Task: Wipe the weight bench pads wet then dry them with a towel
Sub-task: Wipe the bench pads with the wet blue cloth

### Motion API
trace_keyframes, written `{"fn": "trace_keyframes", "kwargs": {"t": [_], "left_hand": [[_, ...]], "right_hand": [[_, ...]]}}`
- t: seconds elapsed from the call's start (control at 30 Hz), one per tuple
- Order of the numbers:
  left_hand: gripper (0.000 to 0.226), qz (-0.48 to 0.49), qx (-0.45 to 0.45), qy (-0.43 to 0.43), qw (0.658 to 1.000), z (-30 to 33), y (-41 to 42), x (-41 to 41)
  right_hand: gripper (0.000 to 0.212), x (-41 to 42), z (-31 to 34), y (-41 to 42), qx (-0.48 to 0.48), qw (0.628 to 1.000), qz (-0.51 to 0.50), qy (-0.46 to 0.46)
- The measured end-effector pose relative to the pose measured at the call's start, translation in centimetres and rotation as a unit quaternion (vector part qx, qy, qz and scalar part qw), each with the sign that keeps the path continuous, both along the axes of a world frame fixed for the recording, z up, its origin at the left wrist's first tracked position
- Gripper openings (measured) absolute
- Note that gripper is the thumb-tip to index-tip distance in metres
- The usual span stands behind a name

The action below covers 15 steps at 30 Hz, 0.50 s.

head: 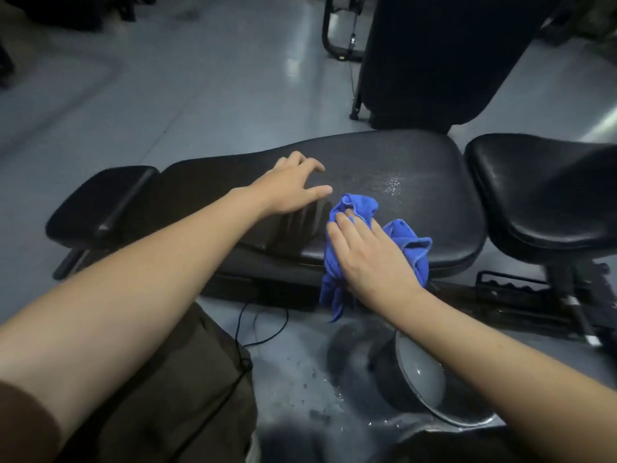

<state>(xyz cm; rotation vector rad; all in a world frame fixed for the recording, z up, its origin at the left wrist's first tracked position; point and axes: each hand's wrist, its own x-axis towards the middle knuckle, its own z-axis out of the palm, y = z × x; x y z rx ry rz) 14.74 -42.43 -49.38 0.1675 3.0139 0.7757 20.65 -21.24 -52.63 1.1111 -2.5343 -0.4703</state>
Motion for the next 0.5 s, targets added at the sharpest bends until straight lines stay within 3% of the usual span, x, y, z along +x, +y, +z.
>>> {"fn": "trace_keyframes", "kwargs": {"t": [0.17, 0.33, 0.5], "left_hand": [[0.049, 0.018, -0.025, -0.035, 0.999, -0.6, -3.9, 1.7], [0.045, 0.027, -0.055, -0.086, 0.994, -2.4, -7.9, 3.7], [0.047, 0.052, -0.067, -0.106, 0.991, -3.9, -11.7, 5.9]], "right_hand": [[0.05, 0.5, -1.0, -5.5, 0.018, 1.0, -0.016, -0.02], [0.04, 0.6, -2.0, -9.9, 0.001, 0.998, -0.042, -0.044], [0.044, 0.4, -2.9, -13.0, -0.017, 0.997, -0.044, -0.062]]}}
